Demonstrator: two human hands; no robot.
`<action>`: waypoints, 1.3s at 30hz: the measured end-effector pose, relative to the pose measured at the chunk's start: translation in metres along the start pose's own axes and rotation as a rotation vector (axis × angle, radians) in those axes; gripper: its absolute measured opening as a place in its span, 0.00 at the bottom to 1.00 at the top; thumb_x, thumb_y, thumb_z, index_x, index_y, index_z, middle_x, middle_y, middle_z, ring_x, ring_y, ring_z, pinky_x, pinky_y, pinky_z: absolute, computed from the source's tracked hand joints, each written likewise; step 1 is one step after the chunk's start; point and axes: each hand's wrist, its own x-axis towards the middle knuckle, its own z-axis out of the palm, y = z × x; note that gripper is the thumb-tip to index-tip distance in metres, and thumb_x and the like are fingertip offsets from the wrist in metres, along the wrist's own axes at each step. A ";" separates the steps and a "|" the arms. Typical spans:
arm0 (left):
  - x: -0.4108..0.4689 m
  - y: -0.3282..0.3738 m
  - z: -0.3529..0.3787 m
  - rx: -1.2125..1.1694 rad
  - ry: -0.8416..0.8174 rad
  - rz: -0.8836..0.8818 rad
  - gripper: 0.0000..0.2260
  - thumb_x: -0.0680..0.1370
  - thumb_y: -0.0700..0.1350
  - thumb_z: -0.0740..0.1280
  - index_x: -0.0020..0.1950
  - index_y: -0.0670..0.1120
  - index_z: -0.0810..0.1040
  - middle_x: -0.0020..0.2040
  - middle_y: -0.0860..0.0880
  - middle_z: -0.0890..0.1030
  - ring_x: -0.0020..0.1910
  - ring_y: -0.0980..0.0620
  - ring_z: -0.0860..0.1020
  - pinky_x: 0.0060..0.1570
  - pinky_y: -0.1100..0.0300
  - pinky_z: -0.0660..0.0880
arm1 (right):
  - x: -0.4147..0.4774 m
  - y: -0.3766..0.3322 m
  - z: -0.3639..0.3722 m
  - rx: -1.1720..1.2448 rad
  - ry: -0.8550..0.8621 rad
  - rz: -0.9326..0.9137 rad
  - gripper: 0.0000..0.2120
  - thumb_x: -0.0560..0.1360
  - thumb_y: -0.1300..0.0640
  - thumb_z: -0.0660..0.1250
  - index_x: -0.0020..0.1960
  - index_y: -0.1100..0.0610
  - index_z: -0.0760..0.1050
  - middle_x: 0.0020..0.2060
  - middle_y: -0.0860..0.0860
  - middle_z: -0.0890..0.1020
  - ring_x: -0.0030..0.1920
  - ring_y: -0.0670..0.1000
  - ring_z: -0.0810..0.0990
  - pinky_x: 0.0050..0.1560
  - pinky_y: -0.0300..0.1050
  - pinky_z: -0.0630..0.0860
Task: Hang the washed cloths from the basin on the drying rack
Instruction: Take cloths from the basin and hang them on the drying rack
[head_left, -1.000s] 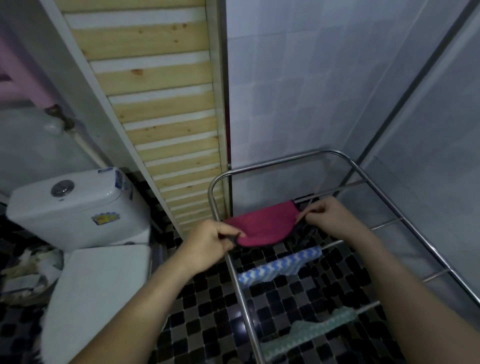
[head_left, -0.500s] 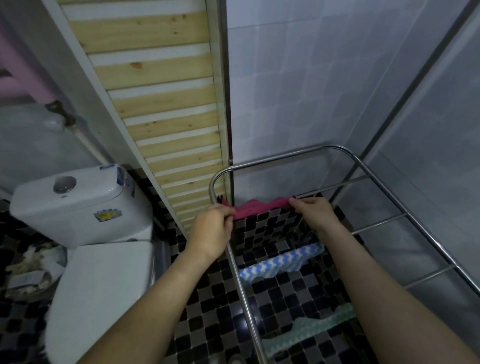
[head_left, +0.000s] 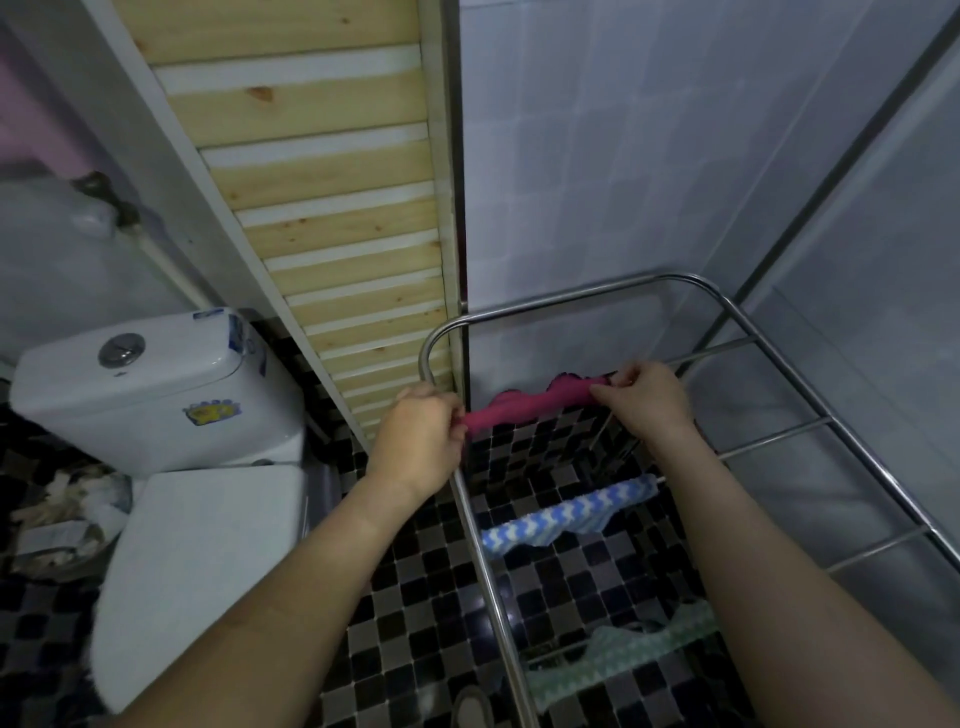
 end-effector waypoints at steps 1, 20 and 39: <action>0.001 0.001 0.000 -0.012 0.009 -0.020 0.07 0.76 0.44 0.68 0.52 0.47 0.82 0.46 0.51 0.73 0.51 0.51 0.72 0.47 0.65 0.62 | -0.001 -0.002 0.000 -0.079 0.013 -0.052 0.09 0.70 0.53 0.73 0.39 0.55 0.74 0.37 0.52 0.79 0.40 0.54 0.78 0.39 0.44 0.71; -0.013 -0.006 -0.007 -0.190 0.050 -0.120 0.10 0.80 0.44 0.64 0.59 0.47 0.80 0.53 0.48 0.79 0.49 0.52 0.77 0.45 0.68 0.64 | -0.009 -0.020 0.004 -0.504 -0.014 -0.411 0.14 0.75 0.61 0.67 0.60 0.58 0.80 0.55 0.61 0.79 0.56 0.61 0.78 0.55 0.49 0.74; -0.217 -0.079 -0.120 -0.527 0.329 -0.361 0.13 0.76 0.36 0.63 0.41 0.54 0.80 0.31 0.62 0.77 0.33 0.63 0.74 0.35 0.72 0.65 | -0.247 -0.153 0.045 -0.159 -0.393 -0.844 0.10 0.79 0.55 0.64 0.53 0.56 0.82 0.42 0.47 0.81 0.42 0.44 0.77 0.45 0.38 0.71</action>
